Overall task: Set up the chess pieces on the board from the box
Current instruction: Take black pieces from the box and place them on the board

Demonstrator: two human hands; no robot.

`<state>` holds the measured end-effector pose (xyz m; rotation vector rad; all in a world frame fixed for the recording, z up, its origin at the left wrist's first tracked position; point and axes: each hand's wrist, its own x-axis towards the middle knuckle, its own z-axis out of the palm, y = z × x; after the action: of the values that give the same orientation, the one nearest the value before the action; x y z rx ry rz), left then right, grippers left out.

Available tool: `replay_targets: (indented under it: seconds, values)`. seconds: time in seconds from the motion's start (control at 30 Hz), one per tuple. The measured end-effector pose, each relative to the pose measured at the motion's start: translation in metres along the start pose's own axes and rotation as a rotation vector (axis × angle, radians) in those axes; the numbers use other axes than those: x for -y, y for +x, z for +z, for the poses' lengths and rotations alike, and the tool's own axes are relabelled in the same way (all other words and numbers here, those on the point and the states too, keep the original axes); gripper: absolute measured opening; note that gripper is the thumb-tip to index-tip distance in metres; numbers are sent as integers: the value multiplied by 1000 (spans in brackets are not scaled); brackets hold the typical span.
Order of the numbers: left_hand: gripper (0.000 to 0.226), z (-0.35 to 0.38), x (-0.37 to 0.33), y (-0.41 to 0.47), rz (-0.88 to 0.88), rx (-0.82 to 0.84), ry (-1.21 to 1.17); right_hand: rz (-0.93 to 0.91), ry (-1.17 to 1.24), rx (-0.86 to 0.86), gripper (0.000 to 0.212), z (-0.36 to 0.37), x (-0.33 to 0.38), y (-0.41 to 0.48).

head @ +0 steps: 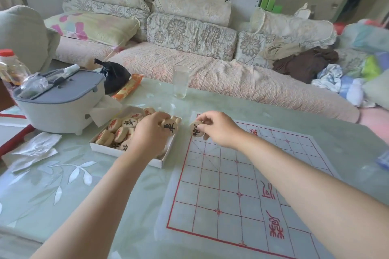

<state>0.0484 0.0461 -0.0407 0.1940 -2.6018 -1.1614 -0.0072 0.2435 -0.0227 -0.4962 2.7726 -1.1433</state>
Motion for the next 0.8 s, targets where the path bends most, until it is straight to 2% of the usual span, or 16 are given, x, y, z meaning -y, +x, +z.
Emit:
replay_targets:
  seconds: [0.13,0.23,0.4,0.63,0.8]
  values:
    - [33,36,-38,-15,59,77,-80,137,38,-41,18,-46,-45,-48]
    - [40,70,-69,-38,135,213,-122,187,70,-143,19,-82,-79,-88]
    - [40,129,-112,-78,222,410,-42,286,82,-248,18,-131,-146,-141]
    - [33,211,-180,-91,216,485,-49,460,121,-521,14,-199,-242,-172]
    - [32,255,-222,-75,168,521,-118,525,140,-578,13,-229,-279,-165]
